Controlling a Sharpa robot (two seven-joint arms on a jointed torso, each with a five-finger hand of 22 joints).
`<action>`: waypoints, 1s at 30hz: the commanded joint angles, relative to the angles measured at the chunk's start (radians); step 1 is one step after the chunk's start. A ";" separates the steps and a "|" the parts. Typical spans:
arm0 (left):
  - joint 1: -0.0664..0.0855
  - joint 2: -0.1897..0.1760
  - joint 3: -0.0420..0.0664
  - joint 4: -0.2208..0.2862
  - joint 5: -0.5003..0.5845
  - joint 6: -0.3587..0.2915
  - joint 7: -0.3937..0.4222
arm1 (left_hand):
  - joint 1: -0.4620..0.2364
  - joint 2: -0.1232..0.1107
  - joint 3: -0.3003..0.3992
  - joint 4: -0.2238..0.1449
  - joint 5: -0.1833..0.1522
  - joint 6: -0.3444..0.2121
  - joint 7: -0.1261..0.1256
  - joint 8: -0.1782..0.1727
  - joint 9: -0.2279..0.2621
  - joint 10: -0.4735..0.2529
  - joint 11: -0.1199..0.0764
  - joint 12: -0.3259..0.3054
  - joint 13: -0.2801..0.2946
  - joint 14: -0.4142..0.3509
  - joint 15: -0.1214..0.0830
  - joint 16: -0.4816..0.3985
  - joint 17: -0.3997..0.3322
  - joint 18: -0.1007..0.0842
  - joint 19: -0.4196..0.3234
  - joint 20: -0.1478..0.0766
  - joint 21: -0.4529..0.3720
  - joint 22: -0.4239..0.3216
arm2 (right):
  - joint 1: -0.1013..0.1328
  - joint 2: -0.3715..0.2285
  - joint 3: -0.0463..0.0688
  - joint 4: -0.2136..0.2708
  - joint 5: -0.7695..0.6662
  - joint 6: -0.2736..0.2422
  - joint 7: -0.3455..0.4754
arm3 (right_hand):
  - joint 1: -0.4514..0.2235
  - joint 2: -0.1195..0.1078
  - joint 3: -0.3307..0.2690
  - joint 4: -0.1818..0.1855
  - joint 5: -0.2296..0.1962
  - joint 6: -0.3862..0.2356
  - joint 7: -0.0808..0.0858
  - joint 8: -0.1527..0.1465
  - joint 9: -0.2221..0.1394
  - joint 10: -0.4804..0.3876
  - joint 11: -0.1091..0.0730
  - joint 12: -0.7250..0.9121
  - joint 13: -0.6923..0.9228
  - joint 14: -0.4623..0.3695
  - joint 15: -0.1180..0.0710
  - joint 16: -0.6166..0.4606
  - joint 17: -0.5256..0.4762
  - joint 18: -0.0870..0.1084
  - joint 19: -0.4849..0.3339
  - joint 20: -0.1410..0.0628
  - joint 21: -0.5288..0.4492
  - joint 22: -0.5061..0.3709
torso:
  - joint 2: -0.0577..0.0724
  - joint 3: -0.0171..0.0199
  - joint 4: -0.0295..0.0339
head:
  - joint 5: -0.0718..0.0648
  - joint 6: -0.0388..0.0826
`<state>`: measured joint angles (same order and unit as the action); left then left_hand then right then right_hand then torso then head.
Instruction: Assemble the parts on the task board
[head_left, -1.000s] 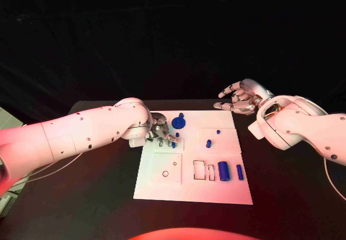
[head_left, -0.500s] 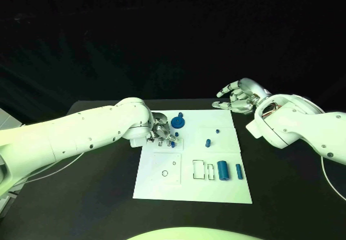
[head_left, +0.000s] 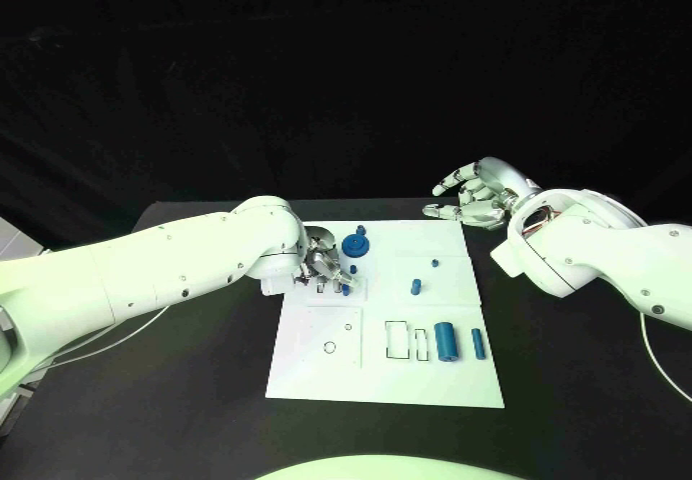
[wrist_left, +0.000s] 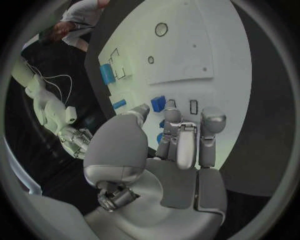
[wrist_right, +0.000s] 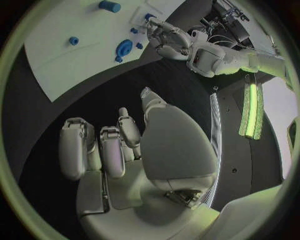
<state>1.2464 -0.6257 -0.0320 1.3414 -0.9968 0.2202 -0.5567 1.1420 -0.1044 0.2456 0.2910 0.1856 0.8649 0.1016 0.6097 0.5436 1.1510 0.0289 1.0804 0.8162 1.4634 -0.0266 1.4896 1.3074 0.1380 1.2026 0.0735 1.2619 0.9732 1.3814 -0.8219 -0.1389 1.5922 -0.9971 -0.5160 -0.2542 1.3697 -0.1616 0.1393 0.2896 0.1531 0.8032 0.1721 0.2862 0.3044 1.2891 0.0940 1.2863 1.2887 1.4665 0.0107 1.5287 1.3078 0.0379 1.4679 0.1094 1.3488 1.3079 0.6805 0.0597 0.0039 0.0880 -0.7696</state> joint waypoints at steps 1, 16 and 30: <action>0.002 0.004 0.000 -0.001 0.007 0.025 0.008 | 0.016 0.003 0.000 0.000 0.000 -0.004 -0.004 0.006 0.005 0.001 -0.004 0.004 0.000 0.042 -0.008 0.006 0.061 -0.019 0.004 0.001 0.007 0.002 | 0.000 0.002 0.000 0.000 -0.012 0.017 0.000 | 0.001 0.012 -0.005 0.001 0.003 0.003 0.000 0.006 0.001 -0.002 -0.005 0.007 0.001 0.077 0.002 -0.005 0.156 0.015 -0.001 0.006 -0.002 0.123 | 0.000 -0.0001 0.0004 | -0.002 0.000; 0.002 0.003 -0.003 -0.002 0.039 0.026 0.024 | 0.165 0.044 0.100 -0.013 0.001 -0.005 -0.016 0.012 0.051 -0.005 -0.015 -0.003 -0.004 0.038 -0.018 0.004 0.054 -0.019 -0.008 -0.004 0.014 0.009 | -0.001 0.004 0.000 -0.002 -0.013 0.032 -0.006 | 0.004 0.017 -0.005 0.000 0.002 0.006 -0.001 0.009 0.001 0.002 -0.006 0.011 0.004 0.076 0.001 -0.006 0.154 0.015 -0.001 0.006 -0.003 0.122 | 0.002 0.0000 0.0018 | -0.002 -0.006; 0.001 -0.022 -0.002 0.023 0.160 -0.055 0.035 | 0.186 -0.021 0.430 -0.072 0.001 -0.031 -0.020 0.065 0.195 0.013 -0.021 0.003 0.011 0.035 -0.022 0.001 0.046 -0.019 -0.017 -0.010 0.026 0.021 | -0.002 0.001 -0.001 -0.002 -0.014 0.045 -0.014 | 0.005 0.025 -0.003 0.001 0.002 0.008 -0.002 0.010 0.002 0.004 -0.007 0.013 0.005 0.076 0.000 -0.007 0.151 0.016 -0.003 0.005 -0.008 0.119 | 0.001 0.0004 0.0027 | -0.007 -0.017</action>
<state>1.2471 -0.6455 -0.0345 1.3607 -0.8850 0.2049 -0.5358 1.3452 -0.1224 0.5615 0.3229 0.1844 0.8378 0.0860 0.6487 0.5992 1.1604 0.0088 1.0806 0.8266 1.4668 -0.0445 1.4936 1.3074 0.1382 1.1934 0.0644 1.2810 0.9928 1.3797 -0.8203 -0.1395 1.5899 -0.9990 -0.4913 -0.2651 1.3737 -0.1472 0.1394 0.2896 0.1531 0.8032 0.1720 0.2903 0.3044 1.2927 0.0903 1.2921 1.2922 1.4665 0.0106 1.5249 1.3075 0.0379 1.4679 0.1094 1.3447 1.3078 0.6823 0.0596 0.0054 0.0825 -0.7861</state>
